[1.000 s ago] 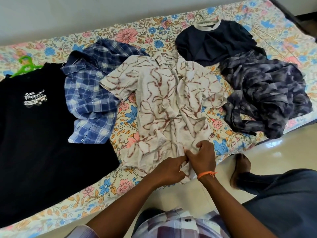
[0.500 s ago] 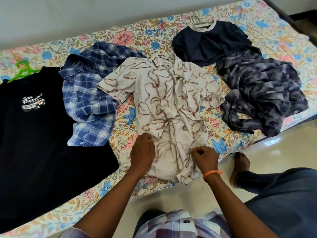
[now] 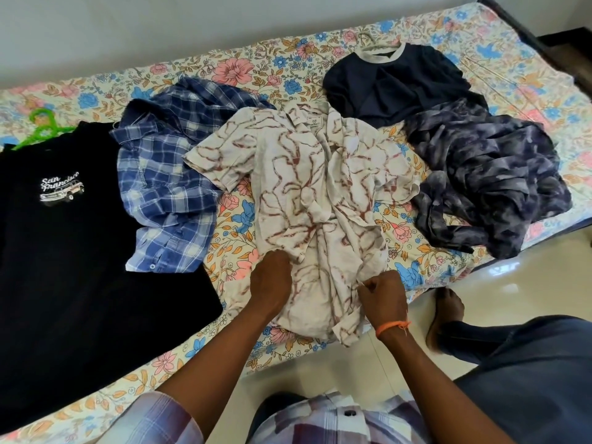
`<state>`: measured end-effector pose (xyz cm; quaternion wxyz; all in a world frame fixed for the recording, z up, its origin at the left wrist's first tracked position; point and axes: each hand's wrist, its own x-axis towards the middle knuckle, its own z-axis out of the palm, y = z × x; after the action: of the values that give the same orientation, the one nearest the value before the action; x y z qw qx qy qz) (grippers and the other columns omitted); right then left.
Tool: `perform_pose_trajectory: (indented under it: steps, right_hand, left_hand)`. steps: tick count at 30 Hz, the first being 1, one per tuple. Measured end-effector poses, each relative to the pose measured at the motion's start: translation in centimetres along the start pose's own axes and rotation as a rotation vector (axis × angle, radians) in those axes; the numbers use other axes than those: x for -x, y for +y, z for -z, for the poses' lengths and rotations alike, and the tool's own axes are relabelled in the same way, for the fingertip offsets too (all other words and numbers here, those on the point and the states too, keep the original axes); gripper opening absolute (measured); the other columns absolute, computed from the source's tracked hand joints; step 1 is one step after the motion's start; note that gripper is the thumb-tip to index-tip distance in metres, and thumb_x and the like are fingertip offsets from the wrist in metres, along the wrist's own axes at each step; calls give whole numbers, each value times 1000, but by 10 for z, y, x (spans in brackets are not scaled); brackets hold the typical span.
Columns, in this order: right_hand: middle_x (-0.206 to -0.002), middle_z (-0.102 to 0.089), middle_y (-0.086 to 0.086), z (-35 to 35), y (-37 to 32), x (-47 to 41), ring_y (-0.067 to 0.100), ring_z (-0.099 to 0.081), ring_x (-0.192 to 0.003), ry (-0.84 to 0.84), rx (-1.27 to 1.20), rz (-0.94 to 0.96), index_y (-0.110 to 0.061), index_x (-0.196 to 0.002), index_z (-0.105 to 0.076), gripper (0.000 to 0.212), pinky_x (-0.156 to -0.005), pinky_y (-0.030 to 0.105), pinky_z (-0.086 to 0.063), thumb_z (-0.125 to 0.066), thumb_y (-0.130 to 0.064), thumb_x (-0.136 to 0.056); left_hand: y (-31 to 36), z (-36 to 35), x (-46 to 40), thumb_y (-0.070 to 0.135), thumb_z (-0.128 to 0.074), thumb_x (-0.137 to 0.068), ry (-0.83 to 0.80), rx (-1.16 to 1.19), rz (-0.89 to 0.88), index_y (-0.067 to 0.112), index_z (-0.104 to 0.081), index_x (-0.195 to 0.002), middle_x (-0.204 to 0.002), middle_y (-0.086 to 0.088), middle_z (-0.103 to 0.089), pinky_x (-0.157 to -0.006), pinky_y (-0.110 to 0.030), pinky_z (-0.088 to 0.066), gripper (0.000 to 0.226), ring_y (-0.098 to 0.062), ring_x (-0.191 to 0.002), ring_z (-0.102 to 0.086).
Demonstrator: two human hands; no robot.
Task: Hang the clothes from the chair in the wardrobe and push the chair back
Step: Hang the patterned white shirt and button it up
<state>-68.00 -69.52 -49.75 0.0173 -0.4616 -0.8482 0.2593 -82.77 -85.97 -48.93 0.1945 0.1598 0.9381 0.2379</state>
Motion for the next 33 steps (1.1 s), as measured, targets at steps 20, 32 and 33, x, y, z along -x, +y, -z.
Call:
perform_pose_trajectory:
  steps: [20,32,33]
  right_hand:
    - [-58,-56,-14,22,-73,49,-1,-59,-63,153,-411,271,-13,-69,-69,13,-55,7,-39,-74,-7,-79]
    - [-62,-64,-13,15,-69,57,5,-62,-60,73,-541,334,-17,-74,-74,14,-54,18,-48,-69,-16,-88]
    - [-62,-66,-10,14,-69,58,8,-64,-59,44,-583,314,-17,-74,-74,17,-55,28,-53,-66,-16,-89]
  left_hand:
    - [55,35,61,15,-58,-95,-67,440,-53,15,-69,-85,-84,5,-69,-73,-24,-50,15,-7,-81,-64]
    - [55,31,59,18,-59,-95,-80,564,44,13,-73,-79,-69,5,-68,-63,-24,-47,22,-7,-65,-62]
    - [55,30,58,19,-59,-95,-70,571,54,13,-73,-78,-67,4,-68,-63,-25,-47,23,-8,-64,-62]
